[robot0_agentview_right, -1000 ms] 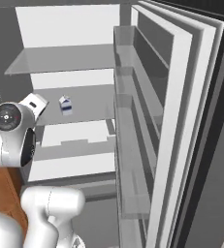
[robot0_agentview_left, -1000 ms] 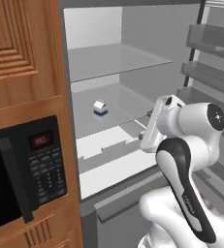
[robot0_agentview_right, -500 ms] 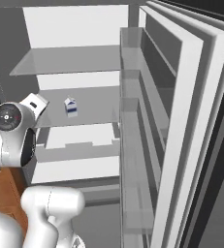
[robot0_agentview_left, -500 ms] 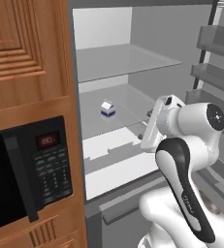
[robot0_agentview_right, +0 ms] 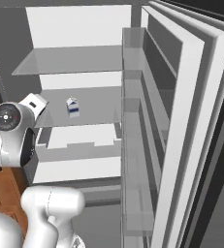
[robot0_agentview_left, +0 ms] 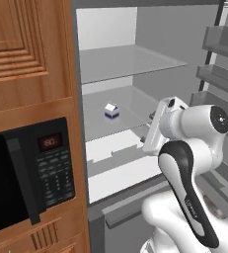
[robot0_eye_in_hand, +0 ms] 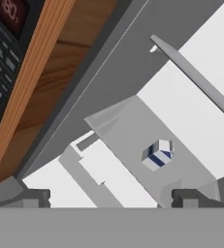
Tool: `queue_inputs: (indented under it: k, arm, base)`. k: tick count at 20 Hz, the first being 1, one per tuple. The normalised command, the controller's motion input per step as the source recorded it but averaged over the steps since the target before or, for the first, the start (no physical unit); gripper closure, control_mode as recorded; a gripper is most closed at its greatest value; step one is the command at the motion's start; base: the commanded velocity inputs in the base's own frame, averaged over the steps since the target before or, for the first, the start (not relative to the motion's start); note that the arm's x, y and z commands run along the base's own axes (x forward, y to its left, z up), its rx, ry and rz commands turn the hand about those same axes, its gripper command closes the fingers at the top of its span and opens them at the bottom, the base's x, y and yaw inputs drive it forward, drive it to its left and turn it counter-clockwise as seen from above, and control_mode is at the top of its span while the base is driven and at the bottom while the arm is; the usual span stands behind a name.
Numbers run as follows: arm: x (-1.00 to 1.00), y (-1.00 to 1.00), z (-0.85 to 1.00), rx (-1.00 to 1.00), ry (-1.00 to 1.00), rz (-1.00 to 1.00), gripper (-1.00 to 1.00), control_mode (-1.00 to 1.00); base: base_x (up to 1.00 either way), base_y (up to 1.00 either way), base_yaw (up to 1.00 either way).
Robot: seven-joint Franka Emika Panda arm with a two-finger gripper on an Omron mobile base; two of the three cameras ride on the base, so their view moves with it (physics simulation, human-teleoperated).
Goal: Take a sugar cube from the saucer and place it inside the coffee. Then, grab milk from the fridge and place it next to the coffee on the counter to sweeten the coffee.
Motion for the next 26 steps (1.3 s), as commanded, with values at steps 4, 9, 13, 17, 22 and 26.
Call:
queue_inputs:
  k: [4, 9, 13, 17, 22, 26]
  arm:
    - [0.08, -0.01, 0.00, 0.00, 0.04, -0.04, -1.00, -1.00]
    - [0.40, -0.01, 0.00, 0.03, 0.14, -0.24, -1.00, -1.00]
    - [0.37, -0.04, 0.00, 0.07, 0.16, -0.34, -1.00, -1.00]
    - [0.02, -0.23, -0.06, 0.15, 0.09, -0.33, -1.00, -1.00]
    - [0.00, -0.42, -0.22, 0.19, 0.04, -0.39, -1.00, -1.00]
    - [0.00, -0.18, -0.03, 0.22, 0.00, -0.25, -1.00, -1.00]
  base:
    - [0.02, 0.00, 0.00]
    - [0.00, 0.00, 0.00]
    - [0.00, 0.00, 0.00]
    - [0.00, 0.00, 0.00]
    - [0.00, 0.00, 0.00]
    - [0.00, 0.00, 0.00]
